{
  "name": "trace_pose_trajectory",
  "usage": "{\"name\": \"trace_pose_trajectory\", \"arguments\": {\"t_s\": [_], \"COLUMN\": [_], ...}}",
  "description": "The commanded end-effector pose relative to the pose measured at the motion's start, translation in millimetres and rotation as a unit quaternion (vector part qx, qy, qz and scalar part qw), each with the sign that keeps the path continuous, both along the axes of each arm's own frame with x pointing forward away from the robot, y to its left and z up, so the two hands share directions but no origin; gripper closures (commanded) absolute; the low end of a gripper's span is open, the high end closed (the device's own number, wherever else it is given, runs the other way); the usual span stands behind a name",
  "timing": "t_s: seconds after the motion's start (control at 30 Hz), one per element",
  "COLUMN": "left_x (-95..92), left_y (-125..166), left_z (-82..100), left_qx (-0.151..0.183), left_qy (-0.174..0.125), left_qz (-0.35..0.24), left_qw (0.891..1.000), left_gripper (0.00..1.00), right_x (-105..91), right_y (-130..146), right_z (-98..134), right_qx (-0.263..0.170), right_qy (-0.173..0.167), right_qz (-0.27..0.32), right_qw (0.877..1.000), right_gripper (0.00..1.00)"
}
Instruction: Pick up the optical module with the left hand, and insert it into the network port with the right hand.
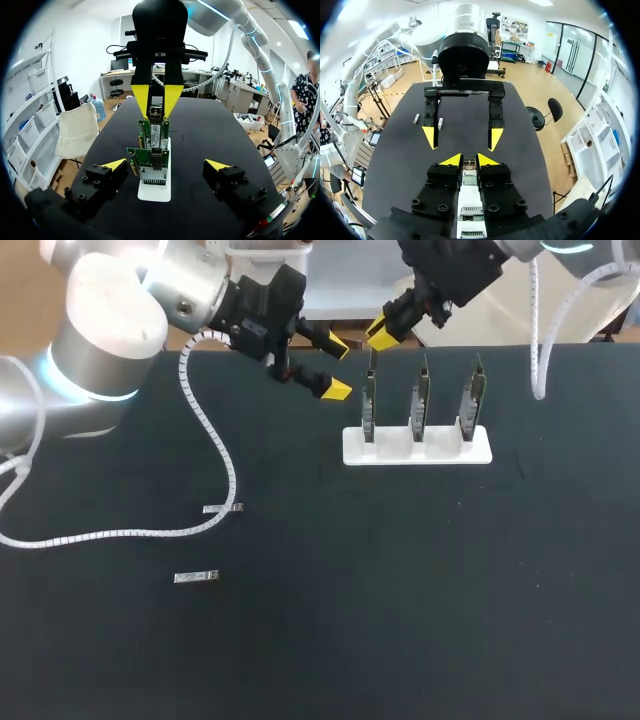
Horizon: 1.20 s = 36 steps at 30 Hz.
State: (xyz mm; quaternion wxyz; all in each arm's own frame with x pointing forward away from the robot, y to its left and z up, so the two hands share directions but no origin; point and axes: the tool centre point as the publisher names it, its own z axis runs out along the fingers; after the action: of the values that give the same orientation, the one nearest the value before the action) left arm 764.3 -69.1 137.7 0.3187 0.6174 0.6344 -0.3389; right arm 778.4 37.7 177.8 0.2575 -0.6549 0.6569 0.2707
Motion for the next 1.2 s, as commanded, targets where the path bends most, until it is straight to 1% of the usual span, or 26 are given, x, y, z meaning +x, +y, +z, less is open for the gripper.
{"name": "trace_pose_trajectory", "arguments": {"t_s": [0.03,0.43,0.73,1.0,1.2], "left_x": [1.3,1.3,1.3,1.3,1.3], "left_y": [-0.8,-0.8,-0.8,-0.8,-0.8], "left_z": [0.1,0.1,0.1,0.1,0.1], "left_qx": [0.002,0.002,0.002,0.002,0.002], "left_qy": [0.001,0.001,0.001,0.001,0.001], "left_qz": [-0.001,-0.001,-0.001,-0.001,-0.001], "left_qw": [1.000,1.000,1.000,1.000,1.000], "left_gripper": [0.00,0.00,0.00,0.00,0.00], "right_x": [5.9,-0.5,-5.1,-7.5,-8.4], "right_y": [1.3,2.3,1.8,2.0,1.6], "right_z": [-0.8,-2.5,-3.9,-5.2,-6.9], "right_qx": [-0.002,0.000,0.003,0.002,0.001], "right_qy": [0.006,-0.001,0.003,0.003,-0.002], "right_qz": [0.008,0.009,0.003,0.003,-0.001], "right_qw": [1.000,1.000,1.000,1.000,1.000], "right_gripper": [1.00,1.00,1.00,1.00,1.00]}}
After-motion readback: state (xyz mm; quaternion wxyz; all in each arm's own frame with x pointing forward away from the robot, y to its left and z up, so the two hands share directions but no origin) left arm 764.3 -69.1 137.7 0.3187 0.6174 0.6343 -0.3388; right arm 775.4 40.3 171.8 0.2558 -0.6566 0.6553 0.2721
